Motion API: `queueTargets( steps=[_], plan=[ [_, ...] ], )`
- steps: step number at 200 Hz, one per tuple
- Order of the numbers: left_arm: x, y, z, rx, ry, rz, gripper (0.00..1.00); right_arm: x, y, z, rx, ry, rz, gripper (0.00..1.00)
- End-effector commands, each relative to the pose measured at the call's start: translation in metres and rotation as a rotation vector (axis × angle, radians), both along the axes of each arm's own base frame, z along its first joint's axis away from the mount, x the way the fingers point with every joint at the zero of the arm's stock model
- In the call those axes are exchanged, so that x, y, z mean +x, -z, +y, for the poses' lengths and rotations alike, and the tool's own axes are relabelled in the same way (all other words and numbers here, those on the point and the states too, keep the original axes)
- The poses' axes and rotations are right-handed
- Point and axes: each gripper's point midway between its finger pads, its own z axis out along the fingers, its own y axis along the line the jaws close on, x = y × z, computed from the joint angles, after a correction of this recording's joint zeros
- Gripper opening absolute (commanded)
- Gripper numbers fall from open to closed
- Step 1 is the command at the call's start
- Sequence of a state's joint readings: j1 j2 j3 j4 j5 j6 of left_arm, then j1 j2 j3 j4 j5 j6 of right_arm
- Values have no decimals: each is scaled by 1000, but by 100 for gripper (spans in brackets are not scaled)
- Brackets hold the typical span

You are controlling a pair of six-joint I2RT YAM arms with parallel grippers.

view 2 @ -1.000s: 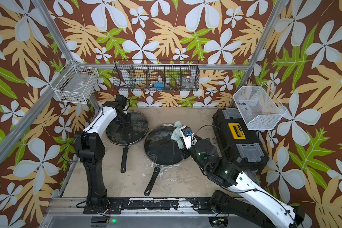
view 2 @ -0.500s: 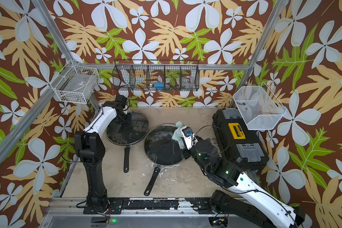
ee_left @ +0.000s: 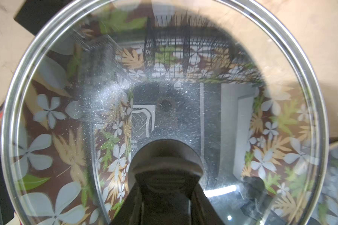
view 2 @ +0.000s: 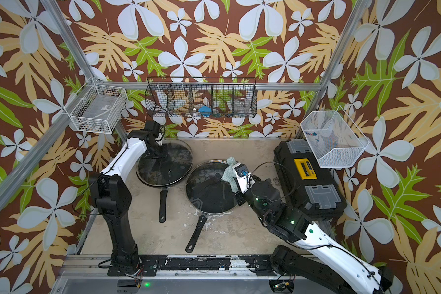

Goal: Wipe the pot lid with a cloth
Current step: Pick up the pot lid from the cooking pot, then wipe the pot lid.

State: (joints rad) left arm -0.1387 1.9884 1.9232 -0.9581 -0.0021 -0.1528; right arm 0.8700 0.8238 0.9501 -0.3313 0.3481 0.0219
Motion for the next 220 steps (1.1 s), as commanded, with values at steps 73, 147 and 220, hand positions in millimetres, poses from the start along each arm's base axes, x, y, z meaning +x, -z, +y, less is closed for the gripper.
queueTargets(
  steps=[73,147,220],
  plan=[
    [-24,-63,1,-52,-13,-179,0,2,-8,4,41,-1,-14,0],
    [-65,-146,-63,-480,182,-403,0,-1,-22,9,180,-69,-9,0],
    [-124,-202,-130,-1028,510,-391,0,-11,-59,30,455,-275,-21,0]
  ],
)
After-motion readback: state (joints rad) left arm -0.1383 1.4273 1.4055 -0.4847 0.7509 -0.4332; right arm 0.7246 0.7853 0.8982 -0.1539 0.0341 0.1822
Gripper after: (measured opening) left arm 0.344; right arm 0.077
